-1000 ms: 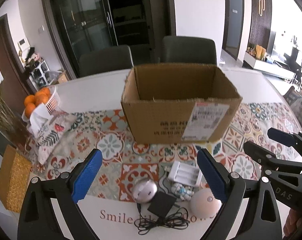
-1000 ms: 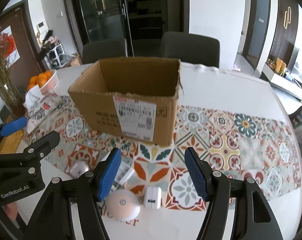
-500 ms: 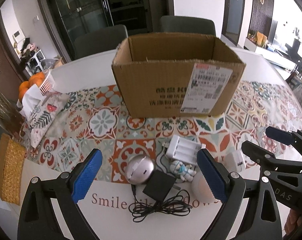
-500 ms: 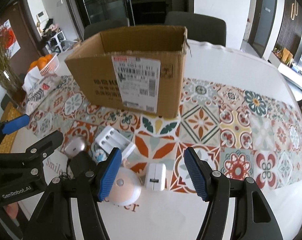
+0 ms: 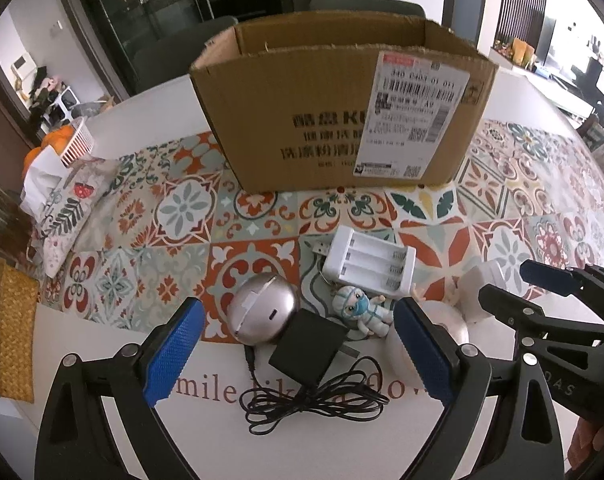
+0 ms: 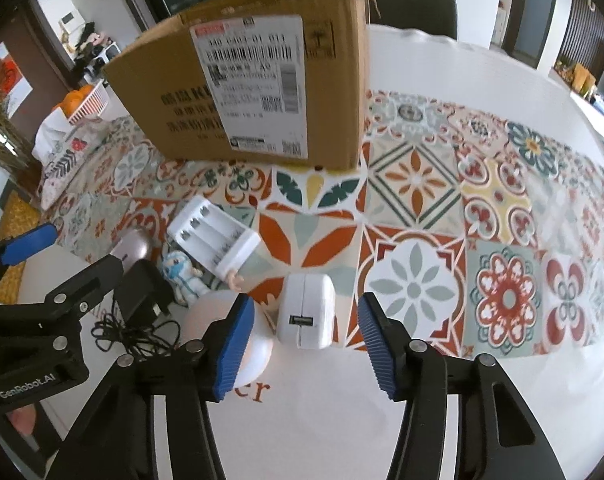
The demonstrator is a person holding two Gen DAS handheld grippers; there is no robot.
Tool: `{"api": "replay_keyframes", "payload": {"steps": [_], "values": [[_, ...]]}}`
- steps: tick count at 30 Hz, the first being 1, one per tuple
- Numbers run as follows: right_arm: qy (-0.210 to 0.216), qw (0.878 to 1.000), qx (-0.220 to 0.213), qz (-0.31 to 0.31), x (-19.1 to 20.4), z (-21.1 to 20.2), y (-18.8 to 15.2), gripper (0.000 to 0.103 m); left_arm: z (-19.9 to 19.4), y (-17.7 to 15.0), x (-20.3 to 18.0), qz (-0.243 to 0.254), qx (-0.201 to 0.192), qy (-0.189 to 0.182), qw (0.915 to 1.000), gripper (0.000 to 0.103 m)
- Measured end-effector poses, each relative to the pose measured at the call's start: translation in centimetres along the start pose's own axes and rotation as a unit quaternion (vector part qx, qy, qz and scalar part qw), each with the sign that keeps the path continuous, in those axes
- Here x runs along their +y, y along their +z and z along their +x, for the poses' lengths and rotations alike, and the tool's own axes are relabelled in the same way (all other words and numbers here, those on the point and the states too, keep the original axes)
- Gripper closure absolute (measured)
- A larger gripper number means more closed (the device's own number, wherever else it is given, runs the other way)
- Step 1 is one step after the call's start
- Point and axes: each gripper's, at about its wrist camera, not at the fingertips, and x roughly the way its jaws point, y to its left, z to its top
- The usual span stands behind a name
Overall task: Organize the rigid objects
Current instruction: 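Grasp the white charger with the right tool, then grasp the pink deer-eared lamp with the left tool while the right tool holds the charger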
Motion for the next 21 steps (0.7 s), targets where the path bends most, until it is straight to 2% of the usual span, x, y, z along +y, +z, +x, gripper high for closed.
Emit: {"api": "replay_keyframes", "payload": {"steps": [16,21], "values": [[0.001,0.999,0.04,0.015,-0.5,3.4,-1.1,0.068,2.4,-0.3,0.0,0.002,0.029,0.015,0.9995,0.006],[-0.004,0.999,0.036,0.012,-0.3,3.9,-1.0,0.069,2.8,-0.4,0.2,-0.001,0.034,0.02,0.9992,0.007]]}}
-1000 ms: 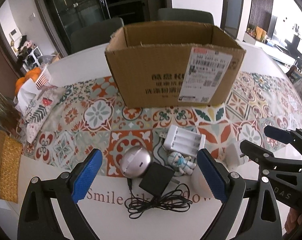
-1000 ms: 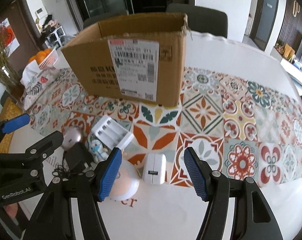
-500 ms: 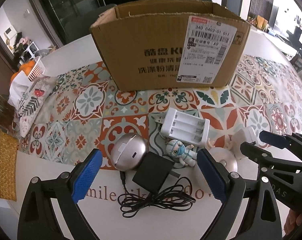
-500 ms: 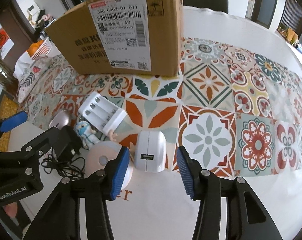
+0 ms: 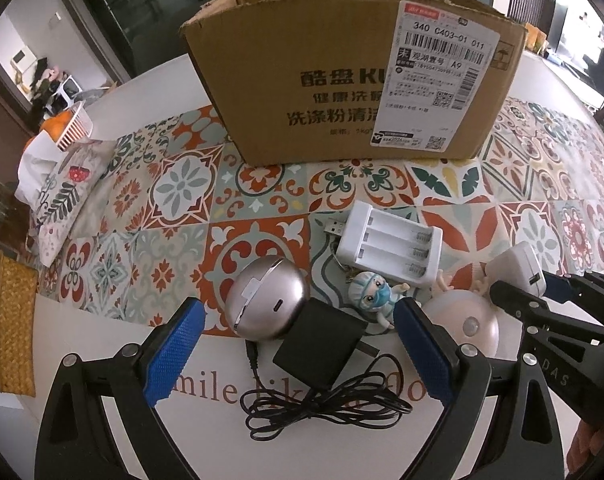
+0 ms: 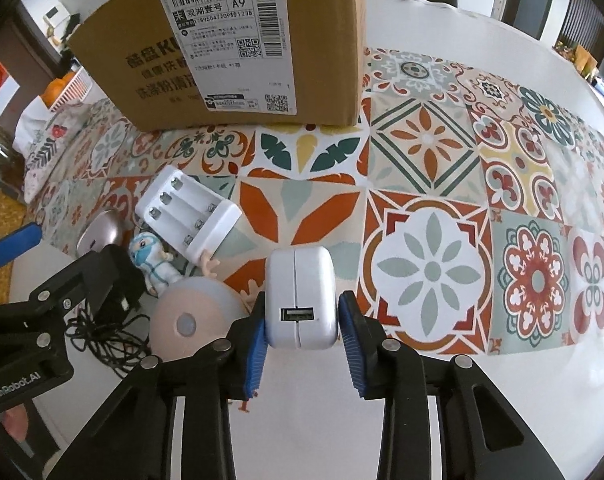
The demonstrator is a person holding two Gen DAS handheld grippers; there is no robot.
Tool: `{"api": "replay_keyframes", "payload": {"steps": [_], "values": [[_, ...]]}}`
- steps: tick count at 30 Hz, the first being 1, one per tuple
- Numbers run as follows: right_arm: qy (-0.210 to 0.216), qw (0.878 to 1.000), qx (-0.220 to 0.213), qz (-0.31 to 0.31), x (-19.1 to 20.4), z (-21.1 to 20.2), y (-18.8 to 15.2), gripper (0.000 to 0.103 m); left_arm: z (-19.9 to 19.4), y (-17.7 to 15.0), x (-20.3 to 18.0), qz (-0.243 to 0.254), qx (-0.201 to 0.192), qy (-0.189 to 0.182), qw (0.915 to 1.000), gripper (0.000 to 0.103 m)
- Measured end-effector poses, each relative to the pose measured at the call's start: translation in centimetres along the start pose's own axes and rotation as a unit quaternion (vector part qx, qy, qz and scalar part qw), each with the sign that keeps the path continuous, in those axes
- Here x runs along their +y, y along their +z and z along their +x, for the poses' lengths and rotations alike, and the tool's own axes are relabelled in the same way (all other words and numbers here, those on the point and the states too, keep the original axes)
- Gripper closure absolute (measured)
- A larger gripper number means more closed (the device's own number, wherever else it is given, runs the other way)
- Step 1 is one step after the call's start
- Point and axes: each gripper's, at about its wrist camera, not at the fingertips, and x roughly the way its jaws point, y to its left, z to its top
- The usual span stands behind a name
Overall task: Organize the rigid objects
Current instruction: 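Grasp the pink deer-eared lamp with the left tool while the right tool holds the charger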
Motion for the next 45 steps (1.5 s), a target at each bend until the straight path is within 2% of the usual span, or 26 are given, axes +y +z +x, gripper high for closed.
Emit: {"api": "replay_keyframes", "payload": {"steps": [7,15,24,31,35,39,45], "values": [[-0.014,1.0,-0.019,-0.015,0.5,0.3,0.0,0.071,0.2,-0.5,0.2,0.001,-0.003,0.009,1.0,0.007],[-0.013,0.999,-0.045,-0.013,-0.1,-1.3,-1.1,0.072,-1.9,-1.7,-0.6,0.007,-0.036,0.01,0.9993,0.008],[-0.009,0.997,-0.073,-0.002,-1.7,-5.2,-3.5,0.072,-5.5,-4.1,-3.1,0.025,-0.09,-0.03,0.9952,0.008],[-0.01,0.997,-0.071,0.026,-4.0,-6.0,-5.7,0.072,-6.0,-5.4,-5.9,0.036,-0.116,-0.064,0.9905,0.012],[-0.022,0.997,-0.071,0.037,-5.2,-5.9,-6.7,0.072,-5.0,-5.8,-7.3,0.046,-0.117,-0.078,0.9889,0.012],[-0.032,0.996,-0.066,0.042,-6.0,-5.5,-7.4,0.072,-3.2,-5.8,-8.5,0.061,-0.097,-0.088,0.9895,0.019],[-0.033,0.997,-0.059,0.045,-6.3,-4.5,-7.9,0.072,-1.1,-5.8,-9.3,0.067,-0.076,-0.094,0.9905,0.023]]}}
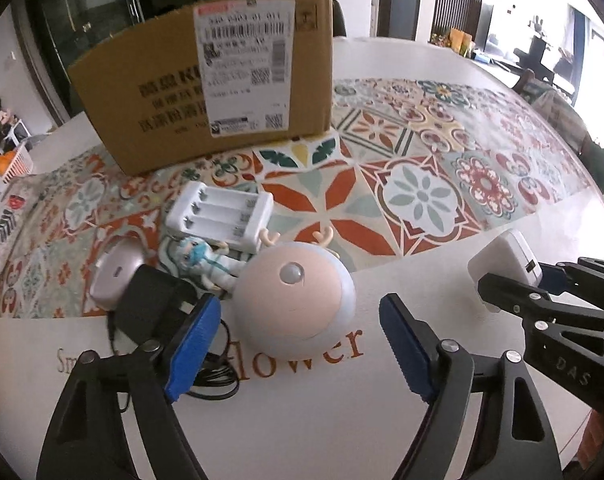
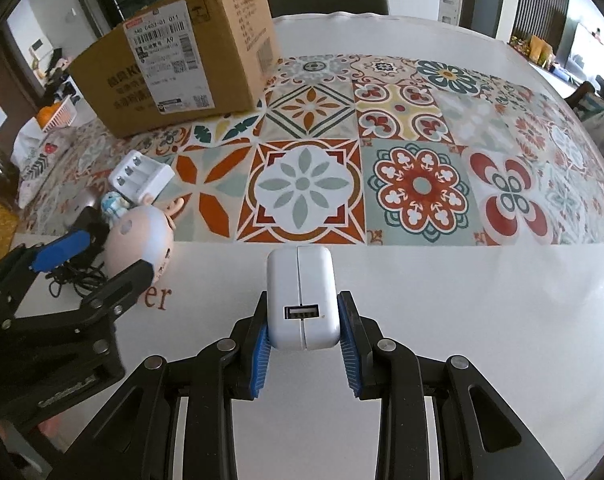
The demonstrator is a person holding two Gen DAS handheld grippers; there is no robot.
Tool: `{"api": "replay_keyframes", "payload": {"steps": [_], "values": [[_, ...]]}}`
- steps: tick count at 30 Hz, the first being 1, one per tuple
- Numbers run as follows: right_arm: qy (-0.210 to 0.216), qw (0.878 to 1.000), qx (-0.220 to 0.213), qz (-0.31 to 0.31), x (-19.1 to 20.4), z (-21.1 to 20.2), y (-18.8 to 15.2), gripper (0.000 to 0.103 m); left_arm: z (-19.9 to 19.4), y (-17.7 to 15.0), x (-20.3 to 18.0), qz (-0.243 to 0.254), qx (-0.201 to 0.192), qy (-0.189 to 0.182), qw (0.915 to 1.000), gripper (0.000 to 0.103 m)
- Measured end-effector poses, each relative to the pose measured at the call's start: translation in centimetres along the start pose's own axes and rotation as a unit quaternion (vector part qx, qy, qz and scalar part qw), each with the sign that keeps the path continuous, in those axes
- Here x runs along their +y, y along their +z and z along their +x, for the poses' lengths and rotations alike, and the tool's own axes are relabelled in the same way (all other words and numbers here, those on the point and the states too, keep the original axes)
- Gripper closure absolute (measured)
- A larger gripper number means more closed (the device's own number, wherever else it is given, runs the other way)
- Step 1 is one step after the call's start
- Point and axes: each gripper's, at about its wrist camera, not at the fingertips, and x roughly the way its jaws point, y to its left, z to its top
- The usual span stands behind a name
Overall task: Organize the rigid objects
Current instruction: 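Grasp the pink deer-eared lamp with the left tool while the right tool holds the charger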
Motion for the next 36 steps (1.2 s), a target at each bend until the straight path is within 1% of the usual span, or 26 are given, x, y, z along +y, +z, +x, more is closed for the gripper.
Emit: {"api": "replay_keyframes", "payload": {"steps": [2,11,18,19,20,24,31,36], "values": [[0.0,1.0,0.0,-0.002,0.1,0.2,0.1,0.072,0.5,0.0,0.0,-0.002,0.002,0.001,1.0,0.025],[0.012,1.0,0.0,-0.001,0.1,0.9,0.6,0.072,1.8,0.4,0.1,-0.011,0.001,0.004,0.9999,0.025],[0.017,1.0,-0.002,-0.006,0.5,1.3,1.1,0.072,2.7,0.9,0.1,-0.011,0.01,0.009,0.9998,0.025],[0.018,1.0,-0.002,-0.007,0.5,1.3,1.1,0.072,2.8,0.9,0.1,-0.011,0.011,0.009,0.9998,0.026],[0.018,1.0,-0.003,-0.007,0.5,1.3,1.2,0.072,2.9,0.9,0.1,-0.011,0.01,0.01,0.9998,0.029],[0.022,1.0,-0.001,-0.009,0.7,1.4,1.3,0.072,2.9,0.9,0.2,-0.009,0.007,0.006,0.9999,0.029],[0.024,1.0,-0.011,-0.012,1.0,0.4,1.6,0.072,1.4,0.9,0.6,-0.017,-0.001,0.001,0.9999,0.029],[0.028,0.999,-0.027,-0.01,1.4,-1.1,2.1,0.072,-0.7,1.5,1.2,-0.024,-0.018,-0.001,0.9995,0.029]]}}
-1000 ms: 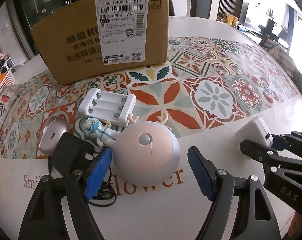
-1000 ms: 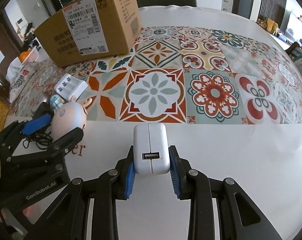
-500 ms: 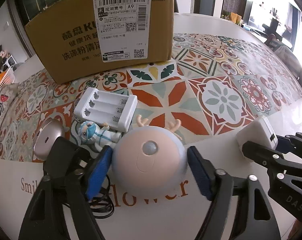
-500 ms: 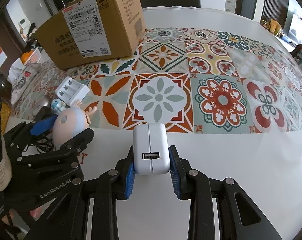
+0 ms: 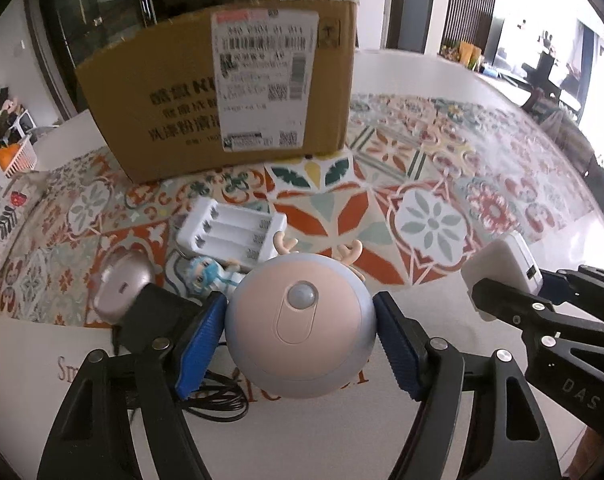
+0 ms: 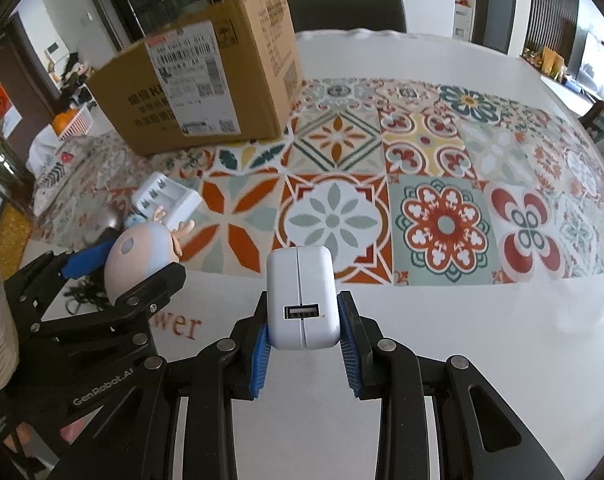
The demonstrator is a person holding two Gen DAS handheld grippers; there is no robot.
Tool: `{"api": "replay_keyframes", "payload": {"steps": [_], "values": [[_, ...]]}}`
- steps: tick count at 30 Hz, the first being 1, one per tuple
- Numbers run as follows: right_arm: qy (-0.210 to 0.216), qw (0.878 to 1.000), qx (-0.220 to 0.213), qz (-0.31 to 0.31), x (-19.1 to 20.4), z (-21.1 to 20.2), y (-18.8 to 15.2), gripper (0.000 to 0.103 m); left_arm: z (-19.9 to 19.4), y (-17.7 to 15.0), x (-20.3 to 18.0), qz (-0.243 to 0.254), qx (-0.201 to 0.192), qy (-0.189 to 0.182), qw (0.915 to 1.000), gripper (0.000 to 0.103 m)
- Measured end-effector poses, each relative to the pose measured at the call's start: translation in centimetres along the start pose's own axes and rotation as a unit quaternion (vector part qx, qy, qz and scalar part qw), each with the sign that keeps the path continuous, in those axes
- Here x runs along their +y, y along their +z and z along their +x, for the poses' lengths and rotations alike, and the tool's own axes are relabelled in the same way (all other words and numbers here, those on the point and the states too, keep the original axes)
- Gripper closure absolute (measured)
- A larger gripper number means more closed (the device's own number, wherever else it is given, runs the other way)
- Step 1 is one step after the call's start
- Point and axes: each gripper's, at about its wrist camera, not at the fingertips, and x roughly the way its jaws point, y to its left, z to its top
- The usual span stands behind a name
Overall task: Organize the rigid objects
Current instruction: 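Grasp the pink deer-eared lamp with the left tool while the right tool holds the charger, then carry the lamp and charger toward the cardboard box with both tools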
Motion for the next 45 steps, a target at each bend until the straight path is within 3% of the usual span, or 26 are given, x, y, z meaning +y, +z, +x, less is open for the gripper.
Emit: {"api": "replay_keyframes", "payload": {"steps": [22,45], "values": [[0.02,0.994,-0.1,-0.038,6.1,-7.4,5.1,0.072,-10.1,4.8,5.2,-0.013,-0.103,0.028,0.9942,0.029],[0.025,0.983,-0.17,-0.066,10.2,-9.1,12.7,0.072,-13.2,11.0,9.7,-0.007,-0.162,0.039,0.986,0.029]]}}
